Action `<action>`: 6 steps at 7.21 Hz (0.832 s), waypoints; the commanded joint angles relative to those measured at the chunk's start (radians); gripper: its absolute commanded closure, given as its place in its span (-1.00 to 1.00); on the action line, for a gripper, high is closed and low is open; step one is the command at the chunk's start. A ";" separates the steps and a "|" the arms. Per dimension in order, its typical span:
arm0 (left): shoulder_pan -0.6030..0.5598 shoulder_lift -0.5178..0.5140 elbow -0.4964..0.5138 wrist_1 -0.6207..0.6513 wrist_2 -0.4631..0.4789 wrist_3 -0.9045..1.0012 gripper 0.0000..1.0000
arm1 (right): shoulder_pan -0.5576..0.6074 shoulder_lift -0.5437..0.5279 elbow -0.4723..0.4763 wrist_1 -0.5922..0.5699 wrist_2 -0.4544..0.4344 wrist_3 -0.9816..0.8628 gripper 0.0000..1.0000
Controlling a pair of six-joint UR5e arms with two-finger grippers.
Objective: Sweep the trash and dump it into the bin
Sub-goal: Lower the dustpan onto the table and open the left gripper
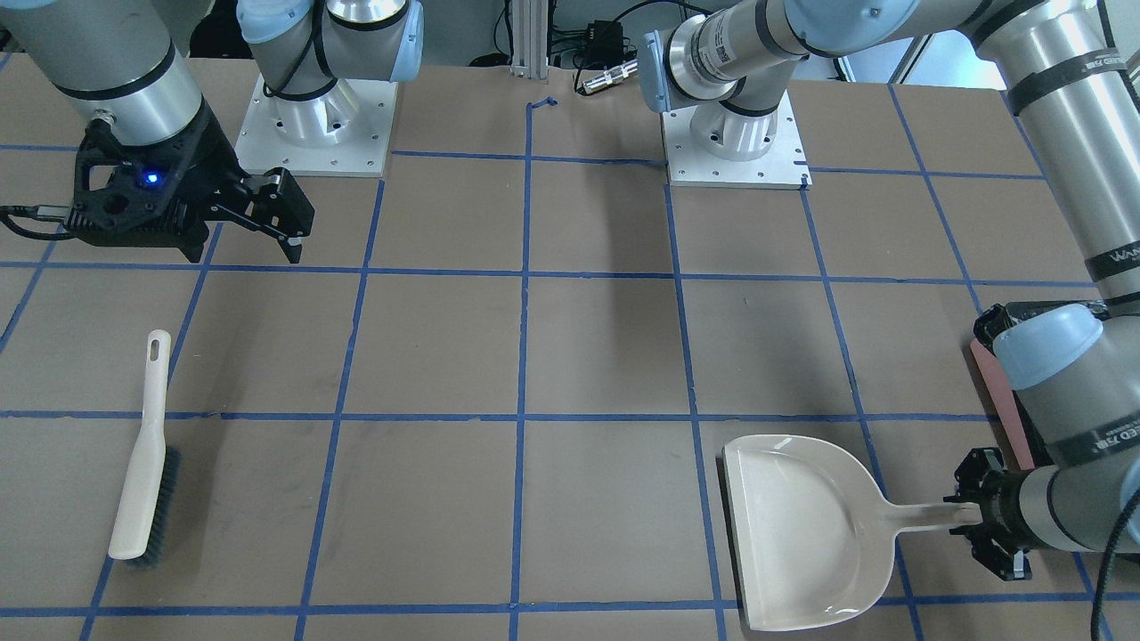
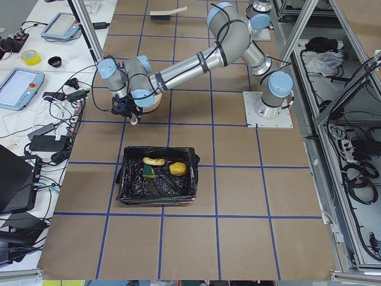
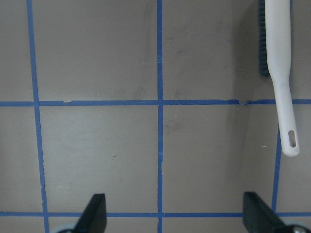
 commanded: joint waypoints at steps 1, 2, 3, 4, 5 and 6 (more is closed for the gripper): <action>-0.012 0.047 -0.115 0.096 0.003 -0.013 1.00 | 0.000 0.001 0.001 0.000 -0.002 -0.004 -1.00; -0.013 0.068 -0.178 0.157 0.005 -0.010 1.00 | 0.000 0.001 0.001 -0.001 -0.002 -0.007 -1.00; -0.021 0.085 -0.205 0.167 0.005 -0.010 1.00 | 0.000 0.001 0.002 -0.001 -0.002 -0.007 -1.00; -0.036 0.098 -0.209 0.165 0.006 -0.010 1.00 | 0.000 0.001 0.002 0.000 -0.002 -0.007 -1.00; -0.053 0.108 -0.217 0.164 0.005 -0.010 1.00 | 0.000 0.001 0.002 -0.001 0.000 -0.007 -1.00; -0.058 0.119 -0.241 0.168 0.005 -0.010 1.00 | 0.000 0.001 0.002 0.000 -0.002 -0.007 -1.00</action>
